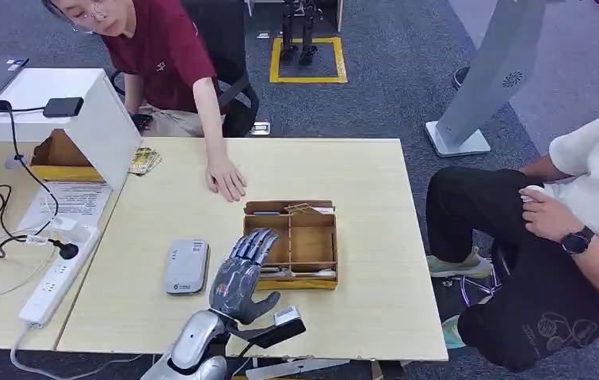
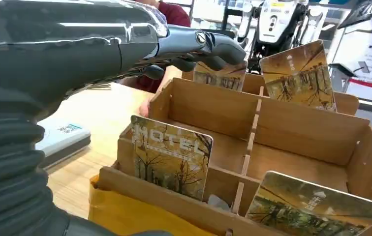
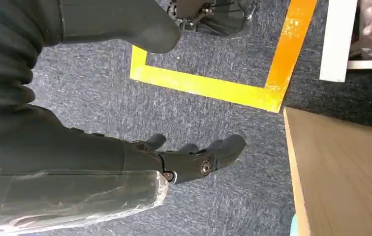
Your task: Pass the card to the sensor for recognition and then transmit it.
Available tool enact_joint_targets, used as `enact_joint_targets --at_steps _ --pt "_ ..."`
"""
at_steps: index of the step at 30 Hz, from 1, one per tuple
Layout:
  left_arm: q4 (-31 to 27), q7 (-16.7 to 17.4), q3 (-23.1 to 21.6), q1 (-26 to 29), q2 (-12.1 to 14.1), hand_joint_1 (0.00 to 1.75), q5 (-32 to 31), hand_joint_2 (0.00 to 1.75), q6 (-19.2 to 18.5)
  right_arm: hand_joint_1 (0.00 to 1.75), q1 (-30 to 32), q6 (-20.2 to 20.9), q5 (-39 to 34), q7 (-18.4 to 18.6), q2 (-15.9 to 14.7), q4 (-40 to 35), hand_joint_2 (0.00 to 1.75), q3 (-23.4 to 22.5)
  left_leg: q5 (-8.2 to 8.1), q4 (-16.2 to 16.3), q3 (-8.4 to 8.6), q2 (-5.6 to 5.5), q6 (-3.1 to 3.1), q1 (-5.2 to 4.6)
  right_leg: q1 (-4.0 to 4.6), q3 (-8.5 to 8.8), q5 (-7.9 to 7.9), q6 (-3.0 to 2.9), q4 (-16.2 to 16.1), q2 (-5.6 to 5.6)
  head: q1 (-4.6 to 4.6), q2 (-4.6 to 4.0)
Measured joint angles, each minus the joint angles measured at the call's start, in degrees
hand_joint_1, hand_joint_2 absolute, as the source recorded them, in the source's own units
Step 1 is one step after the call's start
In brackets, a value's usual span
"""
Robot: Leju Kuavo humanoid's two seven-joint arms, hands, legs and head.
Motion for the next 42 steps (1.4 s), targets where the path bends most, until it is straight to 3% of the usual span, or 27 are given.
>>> enact_joint_targets --at_steps 15,16,29,30,31,42 --pt "0.39 0.57 0.65 -0.63 -0.15 0.00 0.85 1.75 0.61 0.00 0.10 -0.11 -1.51 0.17 0.02 -0.26 1.75 1.99 0.00 0.00 0.00 0.00 0.00 0.00 0.00 0.00 0.00 0.00 0.01 0.00 0.00 0.00" --pt "0.39 0.57 0.68 -0.63 -0.15 0.14 0.85 1.75 0.61 0.00 0.10 -0.15 -1.55 0.17 0.02 -0.28 1.75 2.14 0.00 0.00 0.00 0.00 0.00 0.00 0.00 0.00 0.00 0.00 0.01 0.00 0.00 0.00" --pt "0.39 0.55 1.03 -0.63 -0.15 0.14 0.85 1.75 0.61 0.00 0.10 -0.44 -1.84 0.17 0.02 -0.35 1.75 2.60 0.00 0.00 0.00 0.00 0.00 0.00 0.00 0.00 0.00 0.00 0.01 0.00 0.00 0.00" --pt "0.39 0.55 1.05 -0.63 -0.15 1.50 0.85 1.75 0.61 0.00 0.11 -0.44 -1.84 0.17 0.02 -0.42 1.75 2.60 0.00 0.00 0.00 0.00 0.00 0.00 0.00 0.00 0.00 0.00 0.01 0.00 0.00 0.00" --pt "0.39 0.55 1.05 -0.63 -0.15 1.75 0.85 1.75 0.61 0.00 0.11 -0.44 -1.84 0.18 0.02 -0.48 1.75 2.60 0.00 0.00 0.00 0.00 0.00 0.00 0.00 0.00 0.00 0.00 0.01 0.00 0.00 0.00" --pt "0.39 0.50 1.57 -0.62 -0.15 1.75 1.42 1.75 -0.11 0.00 0.18 -0.42 -2.51 0.52 0.02 -0.94 1.75 2.91 0.01 0.00 0.00 -0.01 0.00 0.00 0.00 0.00 0.00 0.00 0.02 0.00 0.00 0.00"
